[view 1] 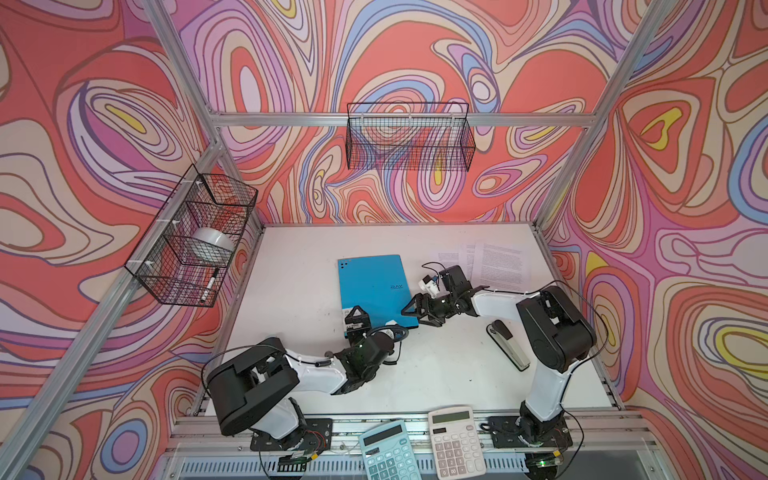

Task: Put the files into the folder
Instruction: 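Lift the teal cover with the left gripper while the right holds the folder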

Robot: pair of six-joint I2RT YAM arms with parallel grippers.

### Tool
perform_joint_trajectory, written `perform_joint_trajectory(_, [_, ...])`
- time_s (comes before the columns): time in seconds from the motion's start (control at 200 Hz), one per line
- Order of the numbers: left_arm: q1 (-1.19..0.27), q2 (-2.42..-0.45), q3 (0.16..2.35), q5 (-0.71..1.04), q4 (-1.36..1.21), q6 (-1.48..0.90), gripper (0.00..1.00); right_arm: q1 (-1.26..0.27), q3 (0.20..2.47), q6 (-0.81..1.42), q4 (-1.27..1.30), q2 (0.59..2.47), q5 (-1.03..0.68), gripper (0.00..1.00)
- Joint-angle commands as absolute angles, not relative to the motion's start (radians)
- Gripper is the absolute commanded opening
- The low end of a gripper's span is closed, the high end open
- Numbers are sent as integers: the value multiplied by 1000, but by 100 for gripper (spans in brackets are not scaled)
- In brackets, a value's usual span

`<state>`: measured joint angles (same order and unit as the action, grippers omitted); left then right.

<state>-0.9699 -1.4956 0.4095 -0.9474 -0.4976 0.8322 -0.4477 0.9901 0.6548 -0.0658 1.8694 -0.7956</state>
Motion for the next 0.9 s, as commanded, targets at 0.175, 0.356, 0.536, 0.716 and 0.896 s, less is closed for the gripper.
perform_joint_trajectory(0.175, [-972,-1455,419,-936,-417,784,100,-454,969,710,67,1893,-857,84])
perform_joint_trajectory(0.356, [-971,-1351,434,-854,-241,710,100,-454,966,724,92,1904,-864,82])
perform_joint_trajectory(0.536, [-971,-1212,473,-720,5,655,100,-455,969,738,112,1904,-876,82])
perform_joint_trajectory(0.716, [-923,-1157,502,-661,122,607,100,-455,966,772,150,1903,-885,80])
perform_joint_trajectory(0.896, [-744,-1136,672,-527,296,465,100,-454,946,825,215,1881,-883,81])
